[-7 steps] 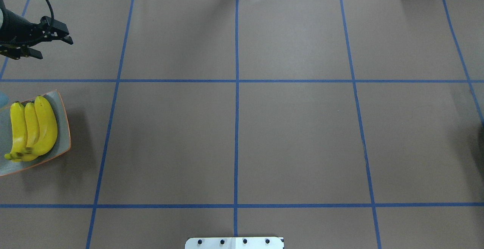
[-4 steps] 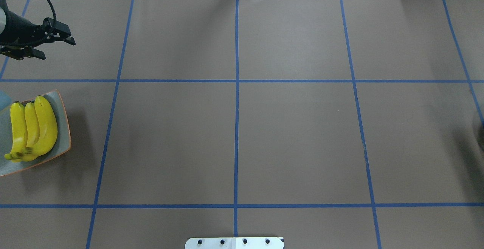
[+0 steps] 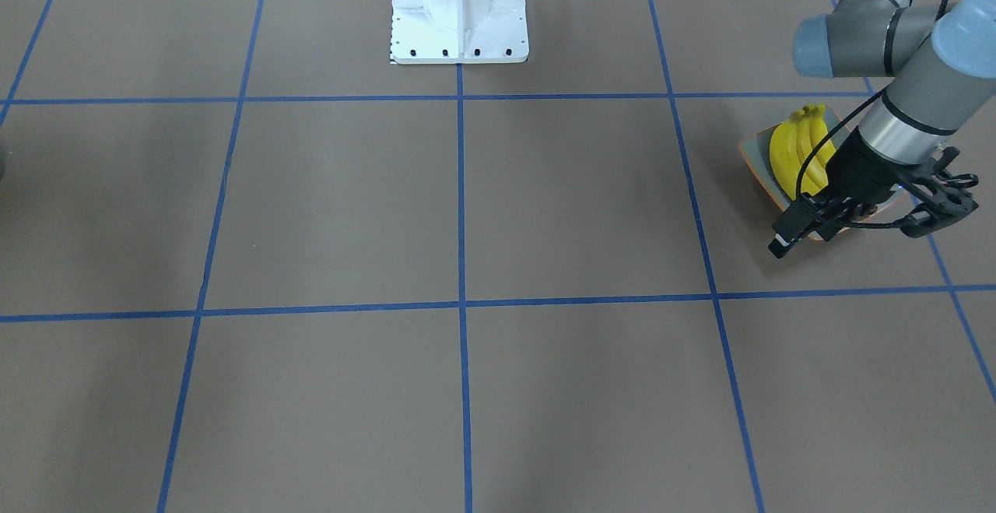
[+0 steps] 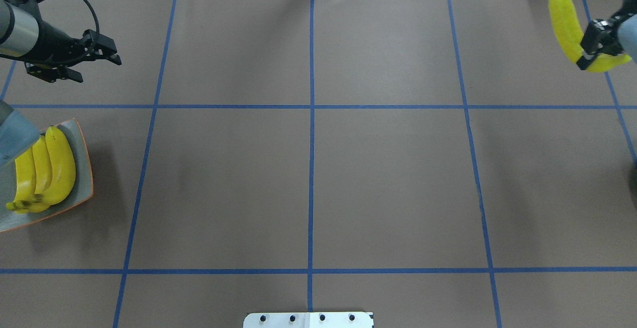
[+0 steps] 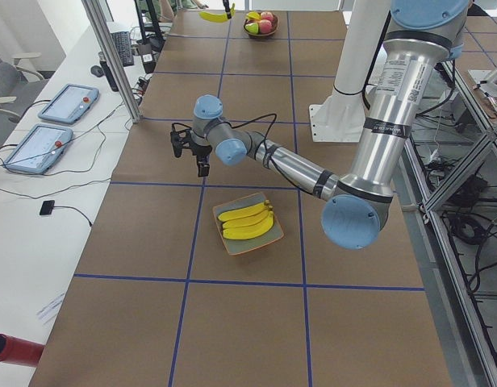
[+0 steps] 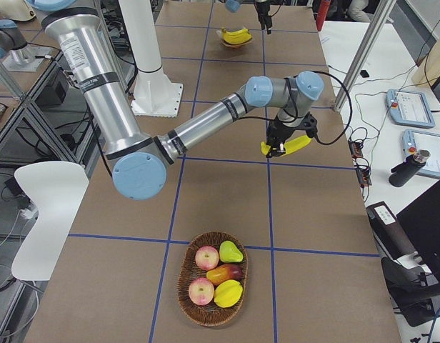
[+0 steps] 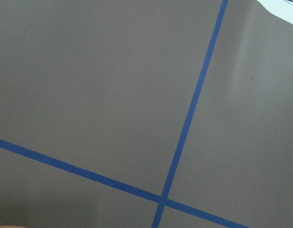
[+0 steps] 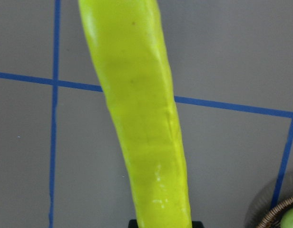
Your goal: Transfer all bananas from basket to plate
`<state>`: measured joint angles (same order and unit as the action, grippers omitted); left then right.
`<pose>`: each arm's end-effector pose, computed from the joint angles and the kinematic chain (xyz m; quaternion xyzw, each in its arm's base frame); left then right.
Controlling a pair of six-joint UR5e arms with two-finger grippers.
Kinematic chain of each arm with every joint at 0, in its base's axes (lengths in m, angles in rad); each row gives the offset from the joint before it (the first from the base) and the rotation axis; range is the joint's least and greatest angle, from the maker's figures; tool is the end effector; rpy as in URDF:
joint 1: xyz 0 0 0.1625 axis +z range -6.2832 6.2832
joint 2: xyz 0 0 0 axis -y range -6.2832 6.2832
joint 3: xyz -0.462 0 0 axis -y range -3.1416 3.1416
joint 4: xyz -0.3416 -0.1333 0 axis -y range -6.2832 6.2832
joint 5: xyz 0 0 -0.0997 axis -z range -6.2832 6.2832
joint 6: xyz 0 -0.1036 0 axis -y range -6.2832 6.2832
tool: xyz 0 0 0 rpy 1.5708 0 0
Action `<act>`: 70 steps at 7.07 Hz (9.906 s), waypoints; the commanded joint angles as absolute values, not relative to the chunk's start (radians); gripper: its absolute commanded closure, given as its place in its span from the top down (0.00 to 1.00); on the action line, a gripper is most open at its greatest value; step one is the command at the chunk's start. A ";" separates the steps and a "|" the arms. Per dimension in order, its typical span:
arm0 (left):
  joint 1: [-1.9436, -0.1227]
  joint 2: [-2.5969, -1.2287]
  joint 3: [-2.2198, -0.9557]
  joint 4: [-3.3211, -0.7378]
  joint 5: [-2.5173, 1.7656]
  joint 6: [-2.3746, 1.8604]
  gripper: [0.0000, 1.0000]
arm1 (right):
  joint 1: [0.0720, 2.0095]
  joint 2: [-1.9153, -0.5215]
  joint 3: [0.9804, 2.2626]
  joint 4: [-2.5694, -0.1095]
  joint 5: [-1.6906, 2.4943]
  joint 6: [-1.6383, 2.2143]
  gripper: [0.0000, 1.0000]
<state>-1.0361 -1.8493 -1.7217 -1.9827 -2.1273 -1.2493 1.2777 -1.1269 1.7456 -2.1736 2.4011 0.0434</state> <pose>0.2227 -0.5302 0.4488 0.0514 0.4630 -0.2019 0.8615 -0.1124 -0.5693 0.4499 -0.0604 -0.3988 -0.1171 0.9075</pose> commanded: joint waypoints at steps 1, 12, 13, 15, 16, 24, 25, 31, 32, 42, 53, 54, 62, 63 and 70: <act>-0.967 -1.977 -1.677 -1.990 -2.129 -1.253 1.00 | 1.146 -1.008 1.744 -2.188 2.448 0.212 0.00; -0.572 -2.161 -1.620 -2.740 -1.917 -1.758 1.00 | 0.779 -0.934 1.753 -1.566 2.663 0.755 0.00; -0.548 -2.175 -1.612 -2.738 -1.876 -1.758 1.00 | 0.778 -0.934 1.755 -1.565 2.663 0.758 0.00; -0.535 -2.183 -1.606 -2.731 -1.856 -1.758 1.00 | 0.779 -0.934 1.762 -1.562 2.666 0.776 0.00; -0.535 -2.197 -1.585 -2.730 -1.853 -1.758 1.00 | 0.779 -0.934 1.764 -1.556 2.668 0.776 0.00; -0.528 -2.233 -1.542 -2.729 -1.852 -1.758 0.57 | 0.769 -0.936 1.769 -1.536 2.671 0.795 0.00; -0.528 -2.233 -1.540 -2.729 -1.852 -1.758 0.51 | 0.769 -0.936 1.772 -1.534 2.671 0.795 0.00; -0.517 -2.230 -1.540 -2.727 -1.852 -1.852 0.00 | 0.759 -0.933 1.767 -1.532 2.666 0.875 1.00; -0.517 -2.230 -1.540 -2.727 -1.852 -1.852 0.00 | 0.759 -0.934 1.767 -1.504 2.666 0.902 1.00; -0.541 -2.211 -1.463 -2.676 -1.861 -1.832 0.00 | 1.080 -1.069 1.862 -1.462 2.566 0.941 1.00; -1.173 -1.421 -1.684 -2.571 -2.472 -1.260 0.00 | 1.089 -1.353 1.841 -1.456 2.240 0.591 1.00; -1.211 -1.381 -1.681 -2.572 -2.503 -1.197 0.00 | 1.089 -1.353 1.842 -1.456 2.240 0.594 1.00; -1.204 -1.342 -1.574 -2.568 -2.516 -0.948 0.00 | 1.088 -1.368 1.842 -1.456 2.244 0.600 1.00; -1.200 -1.341 -1.574 -2.568 -2.516 -0.945 0.00 | 1.089 -1.368 1.842 -1.456 2.244 0.600 1.00; -1.135 -1.364 -1.548 -2.565 -2.510 -0.956 0.84 | 1.089 -1.370 1.839 -1.456 2.246 0.598 1.00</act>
